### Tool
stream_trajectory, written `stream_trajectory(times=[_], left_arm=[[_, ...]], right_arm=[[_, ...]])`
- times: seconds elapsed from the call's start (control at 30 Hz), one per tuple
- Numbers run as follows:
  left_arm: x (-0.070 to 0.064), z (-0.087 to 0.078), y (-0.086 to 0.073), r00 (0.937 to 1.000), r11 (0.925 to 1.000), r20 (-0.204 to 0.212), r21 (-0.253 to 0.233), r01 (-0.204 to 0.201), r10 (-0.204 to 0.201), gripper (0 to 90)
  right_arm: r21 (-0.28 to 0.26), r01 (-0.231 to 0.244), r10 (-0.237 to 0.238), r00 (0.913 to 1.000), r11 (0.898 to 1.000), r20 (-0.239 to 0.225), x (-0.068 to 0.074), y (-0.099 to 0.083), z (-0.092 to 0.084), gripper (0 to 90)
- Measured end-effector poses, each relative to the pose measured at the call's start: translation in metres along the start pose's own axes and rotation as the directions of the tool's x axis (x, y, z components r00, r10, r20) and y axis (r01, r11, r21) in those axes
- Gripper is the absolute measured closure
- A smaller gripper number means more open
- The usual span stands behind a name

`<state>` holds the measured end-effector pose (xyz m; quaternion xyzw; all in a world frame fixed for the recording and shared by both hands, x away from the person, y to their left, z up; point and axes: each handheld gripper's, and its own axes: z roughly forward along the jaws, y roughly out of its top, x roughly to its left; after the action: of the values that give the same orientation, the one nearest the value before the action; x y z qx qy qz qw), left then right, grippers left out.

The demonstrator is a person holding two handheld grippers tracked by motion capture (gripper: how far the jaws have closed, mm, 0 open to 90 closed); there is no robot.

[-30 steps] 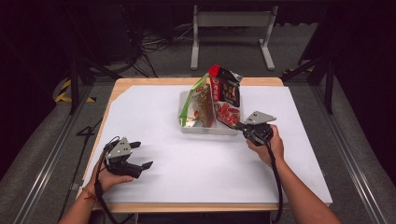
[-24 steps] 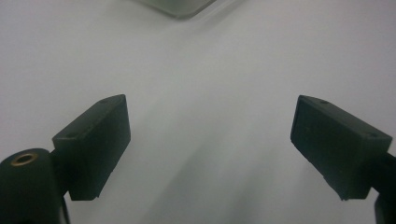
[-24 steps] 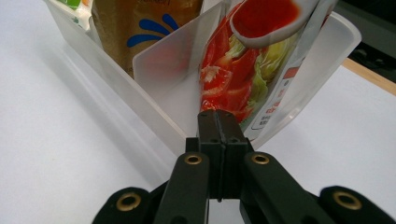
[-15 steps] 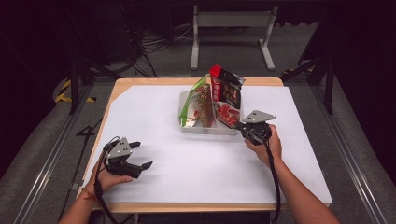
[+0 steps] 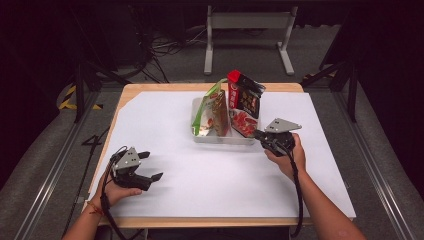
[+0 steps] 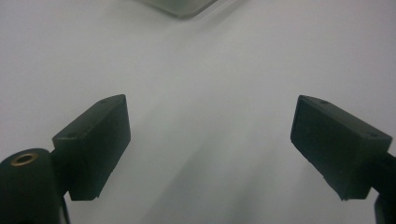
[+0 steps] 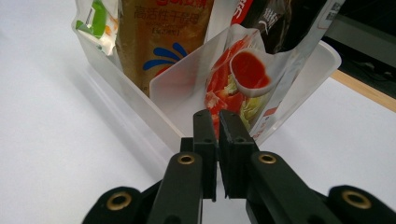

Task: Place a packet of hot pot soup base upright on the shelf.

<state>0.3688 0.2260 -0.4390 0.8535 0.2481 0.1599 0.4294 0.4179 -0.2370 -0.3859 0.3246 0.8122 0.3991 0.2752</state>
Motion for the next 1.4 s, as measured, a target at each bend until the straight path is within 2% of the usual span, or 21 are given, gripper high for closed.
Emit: stream_trajectory(times=[0.2, 0.47, 0.93, 1.4], left_arm=[[0.0, 0.0, 0.0, 1.0, 1.0, -0.001, -0.004, 0.0, 0.0, 12.8], [0.0, -0.001, 0.0, 1.0, 1.0, 0.0, -0.006, 0.001, -0.001, 12.8], [-0.001, 0.001, 0.001, 1.0, 1.0, -0.003, 0.008, -0.005, 0.005, 12.8], [-0.002, 0.003, 0.001, 1.0, 0.9999, 0.0, 0.014, -0.008, 0.008, 12.7]], right_arm=[[-0.007, 0.007, -0.007, 0.9999, 1.0, -0.007, 0.0, 0.001, -0.003, 84.4], [-0.021, -0.009, 0.009, 0.9999, 1.0, -0.005, -0.005, 0.002, -0.011, 81.7], [-0.021, 0.042, -0.042, 0.999, 0.999, -0.016, -0.002, -0.006, -0.027, 78.1], [-0.037, 0.042, -0.043, 0.9986, 0.998, -0.029, -0.001, -0.017, -0.033, 62.1]])
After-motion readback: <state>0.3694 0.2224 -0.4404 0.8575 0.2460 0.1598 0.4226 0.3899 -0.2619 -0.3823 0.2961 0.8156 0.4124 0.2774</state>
